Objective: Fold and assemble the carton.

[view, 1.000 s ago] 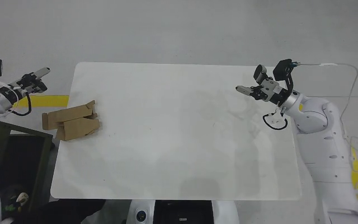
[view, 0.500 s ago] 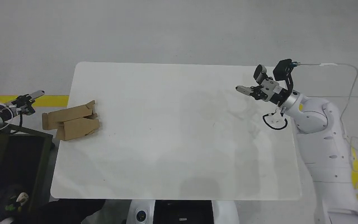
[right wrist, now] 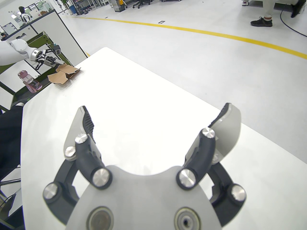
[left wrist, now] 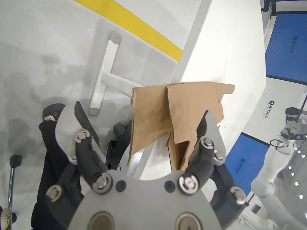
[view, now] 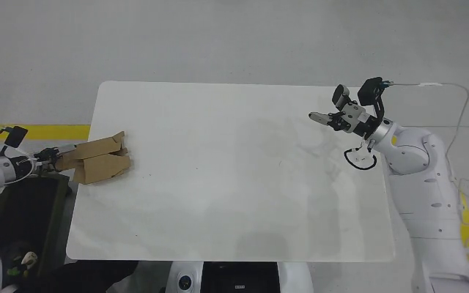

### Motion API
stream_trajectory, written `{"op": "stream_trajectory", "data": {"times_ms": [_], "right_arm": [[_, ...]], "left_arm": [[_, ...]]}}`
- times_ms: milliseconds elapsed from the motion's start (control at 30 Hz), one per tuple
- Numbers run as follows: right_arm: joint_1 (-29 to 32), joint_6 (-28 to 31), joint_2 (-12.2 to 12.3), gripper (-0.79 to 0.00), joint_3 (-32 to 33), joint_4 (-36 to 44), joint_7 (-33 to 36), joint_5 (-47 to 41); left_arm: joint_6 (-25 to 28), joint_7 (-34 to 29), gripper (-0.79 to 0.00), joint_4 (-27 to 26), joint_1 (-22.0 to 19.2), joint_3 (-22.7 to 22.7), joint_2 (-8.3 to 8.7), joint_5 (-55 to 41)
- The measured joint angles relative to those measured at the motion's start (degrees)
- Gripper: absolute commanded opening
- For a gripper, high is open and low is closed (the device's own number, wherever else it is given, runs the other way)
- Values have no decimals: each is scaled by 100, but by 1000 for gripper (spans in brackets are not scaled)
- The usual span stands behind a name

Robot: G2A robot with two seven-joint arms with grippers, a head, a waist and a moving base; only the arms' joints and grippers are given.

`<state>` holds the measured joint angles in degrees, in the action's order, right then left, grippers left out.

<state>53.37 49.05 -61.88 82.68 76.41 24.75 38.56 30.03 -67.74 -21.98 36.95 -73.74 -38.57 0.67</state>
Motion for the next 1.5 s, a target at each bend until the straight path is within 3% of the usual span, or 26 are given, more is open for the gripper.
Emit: {"op": "stream_trajectory", "data": {"times_ms": [33,67,133,533,800,1167,1500], "right_arm": [[0,0,0,0,0,0,0,0],[0,0,0,0,0,0,0,0],[0,0,0,0,0,0,0,0],[0,0,0,0,0,0,0,0],[0,0,0,0,0,0,0,0],[0,0,0,0,0,0,0,0],[0,0,0,0,0,0,0,0]], "left_arm": [[11,-69,0,30,-11,0,0,-16],[22,-125,-474,67,-26,0,2,-23],[-19,-143,-785,139,-51,-17,1,-78],[-188,-449,-785,332,-155,-117,-38,-551],[-211,-872,-785,176,-347,-414,-19,-1360],[-487,-1140,-785,-1169,-100,-592,-86,-2824],[-467,-1118,-785,-2320,-28,-316,-292,-3733]]}}
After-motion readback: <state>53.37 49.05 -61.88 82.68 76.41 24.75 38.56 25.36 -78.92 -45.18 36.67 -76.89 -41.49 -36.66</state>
